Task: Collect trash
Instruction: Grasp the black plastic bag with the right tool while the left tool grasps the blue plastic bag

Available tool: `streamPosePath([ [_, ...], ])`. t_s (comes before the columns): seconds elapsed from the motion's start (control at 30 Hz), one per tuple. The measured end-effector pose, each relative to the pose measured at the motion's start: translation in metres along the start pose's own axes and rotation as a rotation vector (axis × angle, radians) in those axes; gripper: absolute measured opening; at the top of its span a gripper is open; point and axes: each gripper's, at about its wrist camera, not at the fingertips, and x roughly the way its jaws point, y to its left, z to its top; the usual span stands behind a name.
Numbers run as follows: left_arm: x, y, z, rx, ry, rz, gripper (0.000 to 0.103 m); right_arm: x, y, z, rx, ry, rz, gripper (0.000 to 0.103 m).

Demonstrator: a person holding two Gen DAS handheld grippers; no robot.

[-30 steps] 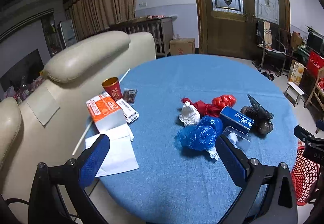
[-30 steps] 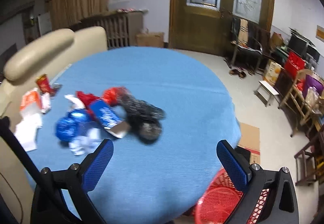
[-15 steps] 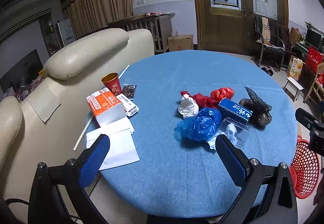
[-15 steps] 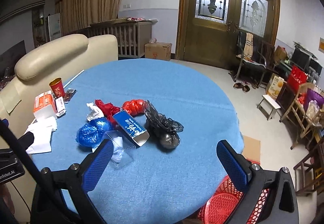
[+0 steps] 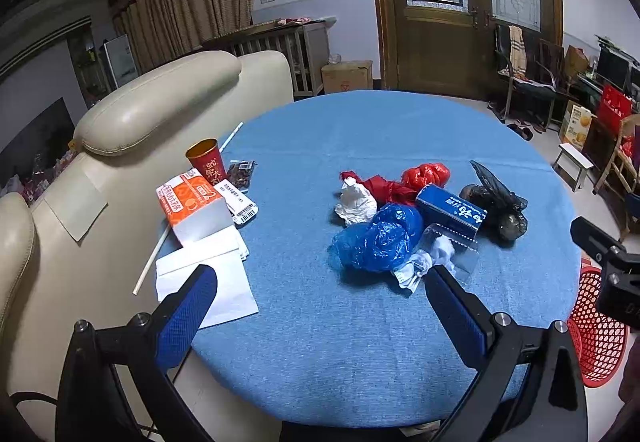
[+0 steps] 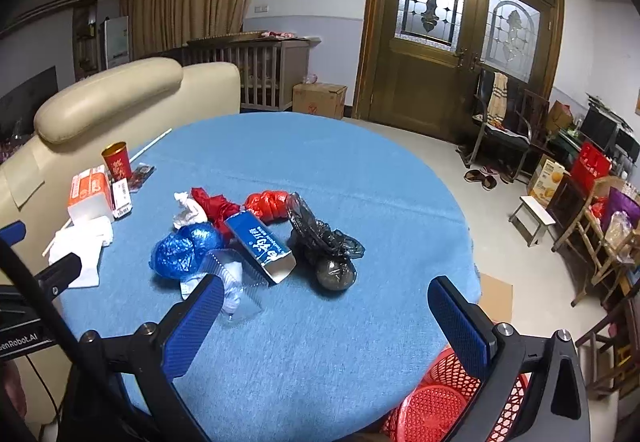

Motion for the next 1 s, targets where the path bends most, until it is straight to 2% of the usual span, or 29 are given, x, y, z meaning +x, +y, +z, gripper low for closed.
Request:
streamPosePath([
  [0.83,0.015,-0.005,-0.001,0.014,0.039,0.003,0.103,0.018,-0.003,-0.005,-0.006,0.027,0.004,0.103],
  [1.0,0.022,-0.001,-0.002,0.003,0.053,0.007,0.103,0.028,-0.02,-0.009,0.065,0.05,0.105,0.103],
])
